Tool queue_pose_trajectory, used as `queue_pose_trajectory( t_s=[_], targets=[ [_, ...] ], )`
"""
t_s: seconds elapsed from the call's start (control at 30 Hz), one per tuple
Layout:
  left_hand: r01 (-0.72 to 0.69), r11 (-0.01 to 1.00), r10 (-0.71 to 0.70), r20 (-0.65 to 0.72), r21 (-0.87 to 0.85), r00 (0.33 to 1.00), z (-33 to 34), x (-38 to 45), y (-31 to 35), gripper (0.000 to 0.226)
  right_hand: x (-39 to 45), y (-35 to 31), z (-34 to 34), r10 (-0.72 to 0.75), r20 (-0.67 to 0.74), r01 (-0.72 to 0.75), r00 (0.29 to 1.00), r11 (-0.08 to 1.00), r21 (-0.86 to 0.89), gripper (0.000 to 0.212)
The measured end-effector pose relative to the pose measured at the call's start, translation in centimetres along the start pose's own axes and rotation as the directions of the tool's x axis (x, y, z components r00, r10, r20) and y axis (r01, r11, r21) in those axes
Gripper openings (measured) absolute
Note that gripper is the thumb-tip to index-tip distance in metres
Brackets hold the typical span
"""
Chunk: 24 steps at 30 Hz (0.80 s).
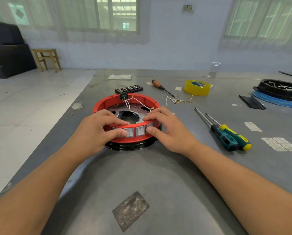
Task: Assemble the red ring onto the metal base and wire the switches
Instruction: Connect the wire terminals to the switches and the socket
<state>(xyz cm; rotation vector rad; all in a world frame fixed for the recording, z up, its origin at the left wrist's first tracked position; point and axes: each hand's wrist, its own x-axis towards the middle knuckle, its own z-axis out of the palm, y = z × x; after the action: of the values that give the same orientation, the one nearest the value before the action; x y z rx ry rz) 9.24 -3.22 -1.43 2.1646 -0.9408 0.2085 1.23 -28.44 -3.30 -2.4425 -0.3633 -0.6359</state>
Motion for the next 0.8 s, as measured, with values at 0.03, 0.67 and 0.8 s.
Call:
queue_pose_trajectory(
  t_s=[0.03, 0.67, 0.8],
  targets=[
    [0.003, 1.0, -0.003, 0.002, -0.004, 1.0, 0.0, 0.1, -0.1, 0.037, 0.0, 0.0, 0.0, 0.004, 0.007, -0.004, 1.0, 1.0, 0.005, 0.027],
    [-0.042, 0.914, 0.123, -0.176, 0.404, 0.977, 6.0, -0.3, 3.6, 0.035, 1.2, 6.5, -0.2, 0.535, -0.095, -0.541, 0.839, 0.805, -0.242, 0.036],
    [-0.042, 0.882, 0.174, -0.241, 0.47, 0.955, 7.1, -0.2, 2.9, 0.032, 4.0, 8.4, -0.1, 0.539, -0.034, -0.514, 0.842, 0.781, -0.354, 0.044]
  ],
)
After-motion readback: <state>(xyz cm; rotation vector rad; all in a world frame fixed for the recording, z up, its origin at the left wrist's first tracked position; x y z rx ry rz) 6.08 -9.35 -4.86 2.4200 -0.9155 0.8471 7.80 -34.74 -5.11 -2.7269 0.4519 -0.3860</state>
